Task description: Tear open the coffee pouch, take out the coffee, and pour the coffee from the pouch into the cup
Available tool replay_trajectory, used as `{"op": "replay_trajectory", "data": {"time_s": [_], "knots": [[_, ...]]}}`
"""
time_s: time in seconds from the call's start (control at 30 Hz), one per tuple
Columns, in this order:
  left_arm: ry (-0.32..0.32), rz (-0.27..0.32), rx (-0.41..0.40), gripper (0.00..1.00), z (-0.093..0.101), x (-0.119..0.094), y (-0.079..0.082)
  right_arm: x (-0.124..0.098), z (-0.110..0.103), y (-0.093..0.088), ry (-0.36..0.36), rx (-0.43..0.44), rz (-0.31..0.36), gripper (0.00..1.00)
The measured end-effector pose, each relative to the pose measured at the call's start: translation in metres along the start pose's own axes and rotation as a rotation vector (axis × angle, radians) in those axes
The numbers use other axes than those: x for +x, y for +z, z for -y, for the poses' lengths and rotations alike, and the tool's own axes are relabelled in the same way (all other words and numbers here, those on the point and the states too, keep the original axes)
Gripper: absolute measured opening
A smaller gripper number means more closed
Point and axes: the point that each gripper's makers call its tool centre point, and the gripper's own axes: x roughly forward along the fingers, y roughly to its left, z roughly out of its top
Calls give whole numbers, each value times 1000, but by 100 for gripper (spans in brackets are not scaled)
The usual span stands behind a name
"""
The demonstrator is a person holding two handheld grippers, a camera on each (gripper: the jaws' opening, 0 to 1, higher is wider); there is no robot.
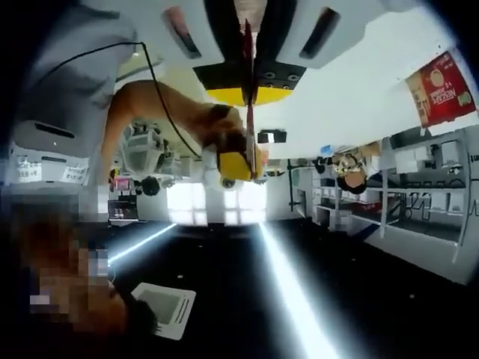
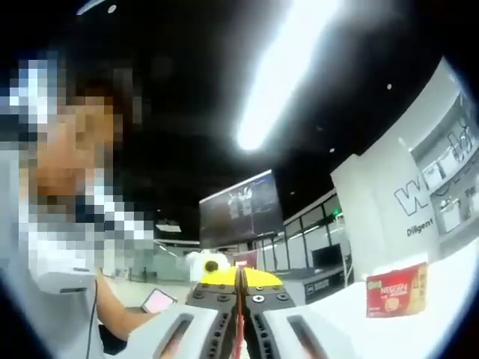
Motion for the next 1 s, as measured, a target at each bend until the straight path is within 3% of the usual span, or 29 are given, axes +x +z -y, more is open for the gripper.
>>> {"op": "replay_trajectory", "data": {"time_s": [0.23, 0.37, 0.6, 0.63, 0.77, 0.87, 0.93, 1.0], "knots": [[-8, 8, -38, 10, 2, -5, -5, 2, -1, -7, 15, 39, -3, 1], [-29, 80, -46, 15, 4, -1, 24, 5, -3, -17, 20, 49, -35, 1], [-62, 65, 12, 11, 3, 14, 53, 11, -8, -17, 36, 44, -52, 1], [-57, 35, 32, 7, 2, 15, 51, 11, -8, -16, 42, 43, -52, 1], [-87, 30, 26, 7, 5, 16, 52, 10, -10, -15, 44, 34, -60, 1], [-126, -26, 8, 11, 10, 21, 33, 10, -11, -9, 54, 42, -36, 1], [-93, -39, 54, 7, 7, 23, 26, 10, -11, -9, 56, 43, -35, 1], [-100, -39, 41, 5, 9, 23, 27, 9, -13, -10, 72, 38, -36, 2]]}}
